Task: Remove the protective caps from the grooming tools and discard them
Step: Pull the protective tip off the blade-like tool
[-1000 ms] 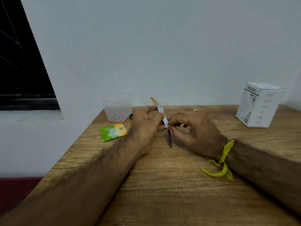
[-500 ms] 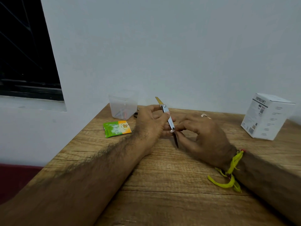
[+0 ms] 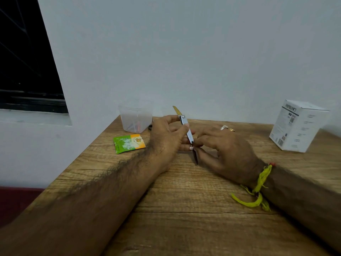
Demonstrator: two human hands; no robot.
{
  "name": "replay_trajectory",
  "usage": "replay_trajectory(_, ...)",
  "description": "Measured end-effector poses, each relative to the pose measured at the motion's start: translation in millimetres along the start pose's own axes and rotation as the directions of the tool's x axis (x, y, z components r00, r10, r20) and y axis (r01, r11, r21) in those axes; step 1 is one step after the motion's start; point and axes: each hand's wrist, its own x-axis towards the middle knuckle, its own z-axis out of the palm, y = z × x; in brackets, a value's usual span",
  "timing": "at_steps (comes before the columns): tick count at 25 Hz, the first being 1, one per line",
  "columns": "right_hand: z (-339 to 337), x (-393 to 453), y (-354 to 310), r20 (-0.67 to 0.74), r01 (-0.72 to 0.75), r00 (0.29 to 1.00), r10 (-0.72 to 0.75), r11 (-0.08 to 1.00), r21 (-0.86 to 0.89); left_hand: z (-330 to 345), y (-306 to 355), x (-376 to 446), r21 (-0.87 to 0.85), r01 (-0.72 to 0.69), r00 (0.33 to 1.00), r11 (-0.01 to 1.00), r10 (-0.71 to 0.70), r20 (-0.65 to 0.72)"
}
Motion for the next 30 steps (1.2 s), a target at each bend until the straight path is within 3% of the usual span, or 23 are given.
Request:
replay_trajectory(14,-1.0,0.9,-3.6,-0.037,-0.002,0.999,0.003,1.000,0.029,-0.9,-1.8,2.6,-0.020,0.005,1.000,1.000,-0.005,-0.021)
replay_trajectory(30,-2.7,-0.7,-4.2,0.048,0.026,0.998,-0.029,0.998,0.065,0.2,-3.2,2.8,-0.008,-0.010,1.000,1.000,0.010,-0.015)
